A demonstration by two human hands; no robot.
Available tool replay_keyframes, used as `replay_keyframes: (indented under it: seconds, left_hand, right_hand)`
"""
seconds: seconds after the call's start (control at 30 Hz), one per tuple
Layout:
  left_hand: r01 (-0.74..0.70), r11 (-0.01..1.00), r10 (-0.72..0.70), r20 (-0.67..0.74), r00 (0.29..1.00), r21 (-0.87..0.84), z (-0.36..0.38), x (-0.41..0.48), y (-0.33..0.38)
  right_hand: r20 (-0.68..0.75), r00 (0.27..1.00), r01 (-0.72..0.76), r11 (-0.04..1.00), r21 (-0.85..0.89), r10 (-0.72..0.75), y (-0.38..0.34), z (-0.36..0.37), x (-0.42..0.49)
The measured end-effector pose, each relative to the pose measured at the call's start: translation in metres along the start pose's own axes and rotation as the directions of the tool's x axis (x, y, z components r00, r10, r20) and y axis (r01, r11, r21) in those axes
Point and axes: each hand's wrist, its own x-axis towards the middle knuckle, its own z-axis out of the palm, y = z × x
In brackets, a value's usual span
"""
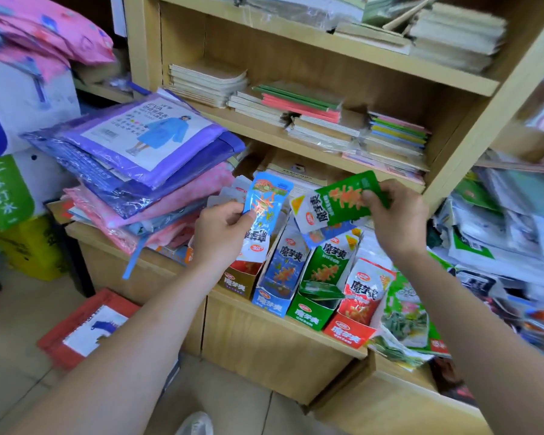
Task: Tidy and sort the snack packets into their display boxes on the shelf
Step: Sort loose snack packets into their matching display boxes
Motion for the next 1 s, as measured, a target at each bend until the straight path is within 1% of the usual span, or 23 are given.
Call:
replay_keyframes:
  seconds: [0.1,0.17,0.27,0.37,0.47,0.57,0.63,0.7,0.73,0.77,0.8,0.83,0.87,0.9,0.93,0.97,1.0]
  left_hand:
    - [-0.018,0.998,0.016,0.033,0.999,0.052,0.009,-0.003,0.002]
    - [-0.041,0.992,0.034,0.059,0.998,0.116,0.015,-0.006,0.005]
    - [-0.098,0.977,0.081,0.097,0.992,0.190,0.025,-0.009,0.009]
    - [-0.134,0.952,0.108,0.110,0.988,0.274,0.034,-0.011,0.013]
    - [-0.185,0.887,0.148,0.120,0.982,0.422,0.040,-0.013,0.015]
    - [-0.230,0.777,0.152,0.181,0.972,0.586,0.048,-0.012,0.004]
    - [-0.237,0.759,0.093,0.260,0.961,0.606,0.052,-0.010,-0.004]
    - [-0.217,0.757,0.056,0.269,0.962,0.617,0.052,-0.007,-0.004]
    - [-0.209,0.773,0.071,0.246,0.967,0.599,0.051,-0.006,-0.001]
    - [-0.182,0.831,0.068,0.229,0.971,0.525,0.051,-0.006,0.005]
    - [-0.133,0.912,0.037,0.245,0.969,0.388,0.050,-0.006,0.011]
    - [-0.036,0.971,-0.041,0.312,0.949,0.238,0.050,-0.009,0.021]
    - [0.080,0.991,-0.117,0.406,0.906,0.106,0.051,-0.013,0.029]
    - [0.157,0.987,-0.159,0.480,0.863,0.043,0.053,-0.018,0.034]
    - [0.190,0.982,-0.165,0.514,0.842,0.004,0.056,-0.020,0.035]
    - [0.191,0.981,-0.158,0.513,0.843,-0.012,0.059,-0.024,0.035]
    - [0.196,0.980,-0.155,0.485,0.861,-0.035,0.062,-0.025,0.032]
  right_hand:
    - [-0.044,0.987,-0.147,0.978,0.147,0.155,0.014,-0.014,-0.004]
    - [-0.056,0.968,-0.228,0.951,0.208,0.244,0.024,-0.017,-0.011]
    - [-0.073,0.949,-0.279,0.926,0.253,0.306,0.037,-0.017,-0.021]
    - [-0.104,0.925,-0.312,0.887,0.341,0.365,0.047,-0.016,-0.032]
    - [-0.117,0.907,-0.333,0.859,0.388,0.404,0.053,-0.014,-0.037]
    - [-0.136,0.905,-0.315,0.850,0.421,0.403,0.056,-0.014,-0.035]
    - [-0.143,0.913,-0.295,0.861,0.414,0.382,0.058,-0.013,-0.033]
    - [-0.117,0.924,-0.289,0.864,0.413,0.365,0.060,-0.011,-0.034]
    - [-0.100,0.929,-0.284,0.861,0.423,0.356,0.061,-0.010,-0.034]
    - [-0.081,0.934,-0.282,0.859,0.428,0.347,0.060,-0.009,-0.034]
    - [-0.065,0.940,-0.275,0.858,0.433,0.334,0.060,-0.008,-0.035]
    - [-0.048,0.943,-0.276,0.853,0.442,0.330,0.058,-0.007,-0.035]
    - [-0.031,0.943,-0.281,0.844,0.456,0.331,0.055,-0.006,-0.036]
    - [-0.009,0.943,-0.288,0.833,0.472,0.332,0.051,-0.004,-0.037]
    - [0.014,0.944,-0.293,0.822,0.488,0.328,0.048,-0.001,-0.038]
    - [0.035,0.947,-0.292,0.811,0.506,0.319,0.044,0.000,-0.040]
    - [0.048,0.951,-0.285,0.807,0.516,0.306,0.041,0.002,-0.042]
